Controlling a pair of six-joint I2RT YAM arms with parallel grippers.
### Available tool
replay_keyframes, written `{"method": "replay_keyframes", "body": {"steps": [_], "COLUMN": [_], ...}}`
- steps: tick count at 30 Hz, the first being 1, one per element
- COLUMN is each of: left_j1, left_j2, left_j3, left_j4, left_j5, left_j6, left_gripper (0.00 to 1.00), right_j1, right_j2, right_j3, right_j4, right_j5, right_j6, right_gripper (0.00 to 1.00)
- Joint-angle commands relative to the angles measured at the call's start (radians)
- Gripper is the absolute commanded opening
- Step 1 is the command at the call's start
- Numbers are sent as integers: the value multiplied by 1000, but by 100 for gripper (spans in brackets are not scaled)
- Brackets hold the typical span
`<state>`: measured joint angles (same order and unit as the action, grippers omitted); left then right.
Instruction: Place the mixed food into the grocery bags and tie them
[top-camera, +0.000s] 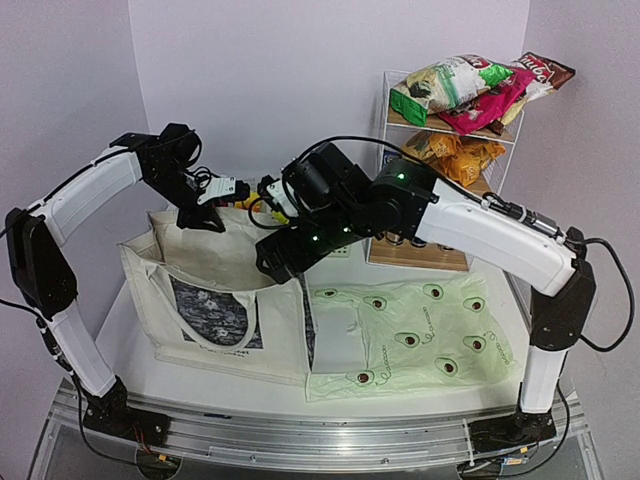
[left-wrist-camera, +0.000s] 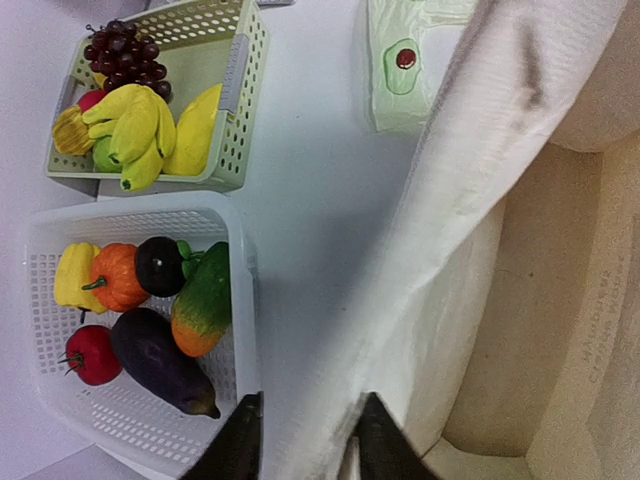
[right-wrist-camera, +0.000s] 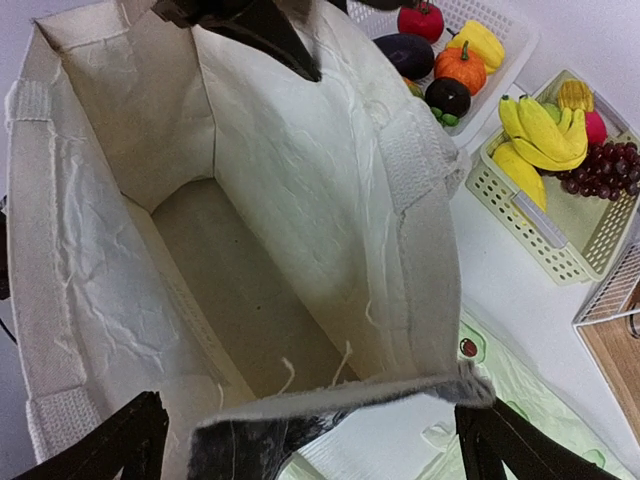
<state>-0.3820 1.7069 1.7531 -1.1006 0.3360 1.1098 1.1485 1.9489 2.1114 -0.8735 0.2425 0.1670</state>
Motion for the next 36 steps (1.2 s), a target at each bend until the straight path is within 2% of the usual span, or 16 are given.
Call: {"method": "replay_keyframes", "body": {"steps": [1,4,9,14,17,23,30,36], "left_j1": [1,2,1,0,0,16,27,28], "left_j2": [-68,-121,-219,-306,-292,-201,-131,-153], "left_j3": [-15,-21,-46,-99,-76,-17,27,29], "left_j4": [12,39,94,103,104,133,179,158], "left_j5": [16,12,-25,-92,-164,-232,-208,-154], "left_j6": [-19,-108,-371,-492,-547,-547,-530,-553], "left_gripper": [0,0,0,0,0,0,0,0], "right_j1": [-44,-112,-295,-493,-578,-602,-611,-614], "right_j2": [-122,-157,-196,-179,-134,-25,-29,-64], "right_j3": [108,163,221,287,338,462,386,355], "right_j4": [1,1,1,4,11,43,95,108], "right_j5": [-83,-108,-102,-32,-8,-19,97,141], "right_j6": [-20,34,194,332,388,403,334,233], "right_gripper": [98,98,98,98,96,93,89,88]}}
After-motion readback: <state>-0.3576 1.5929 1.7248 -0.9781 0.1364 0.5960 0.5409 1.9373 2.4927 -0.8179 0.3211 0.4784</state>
